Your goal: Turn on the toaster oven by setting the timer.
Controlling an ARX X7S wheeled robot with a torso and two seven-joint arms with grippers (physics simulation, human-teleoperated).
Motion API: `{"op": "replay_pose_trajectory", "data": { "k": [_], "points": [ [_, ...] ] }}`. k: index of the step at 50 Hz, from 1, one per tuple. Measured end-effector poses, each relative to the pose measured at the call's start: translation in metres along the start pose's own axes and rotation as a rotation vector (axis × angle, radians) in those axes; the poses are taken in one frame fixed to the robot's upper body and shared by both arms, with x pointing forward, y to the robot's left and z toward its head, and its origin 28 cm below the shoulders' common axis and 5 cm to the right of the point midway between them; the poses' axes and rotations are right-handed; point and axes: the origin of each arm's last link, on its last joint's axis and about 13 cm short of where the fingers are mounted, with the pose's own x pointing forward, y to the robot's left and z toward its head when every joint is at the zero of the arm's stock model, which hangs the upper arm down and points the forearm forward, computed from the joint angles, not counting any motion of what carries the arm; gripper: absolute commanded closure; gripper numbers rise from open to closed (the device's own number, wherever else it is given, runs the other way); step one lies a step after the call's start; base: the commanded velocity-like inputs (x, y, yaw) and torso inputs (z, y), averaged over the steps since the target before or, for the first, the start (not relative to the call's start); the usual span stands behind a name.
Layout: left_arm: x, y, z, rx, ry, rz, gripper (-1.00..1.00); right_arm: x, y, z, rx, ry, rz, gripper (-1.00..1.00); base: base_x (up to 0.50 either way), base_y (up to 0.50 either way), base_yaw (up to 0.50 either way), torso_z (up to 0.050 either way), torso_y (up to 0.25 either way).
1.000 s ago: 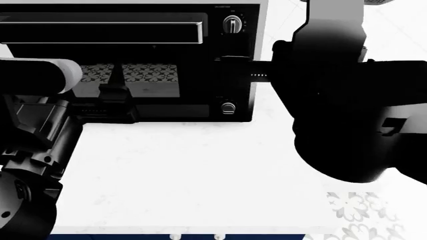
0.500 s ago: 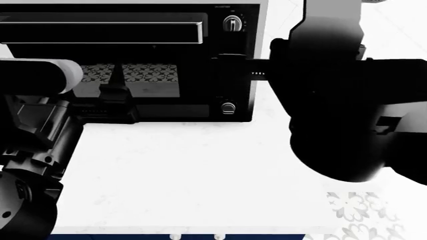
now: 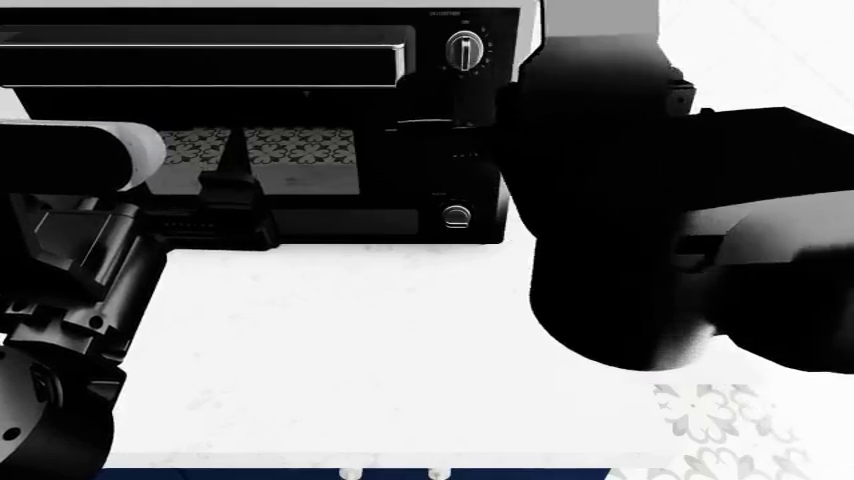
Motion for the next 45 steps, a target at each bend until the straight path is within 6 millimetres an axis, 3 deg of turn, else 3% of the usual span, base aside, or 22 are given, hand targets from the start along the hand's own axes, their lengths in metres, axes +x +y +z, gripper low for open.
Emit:
{"op": "replay_pose_trajectory", "data": {
  "k": [19,45],
  "points": [
    [0.0,0.0,0.0,-0.003,0.0,0.002,-1.0,0.002,0.019,0.0,-0.024,-0.008,-0.109,-1.0,0.0,0.0,0.0,0.0,0.0],
    [0.001,0.0,0.0,-0.006,-0.001,0.006,-1.0,0.011,0.03,0.0,-0.013,-0.016,-0.096,-1.0,0.0,0.0,0.0,0.0,0.0]
  ]
}}
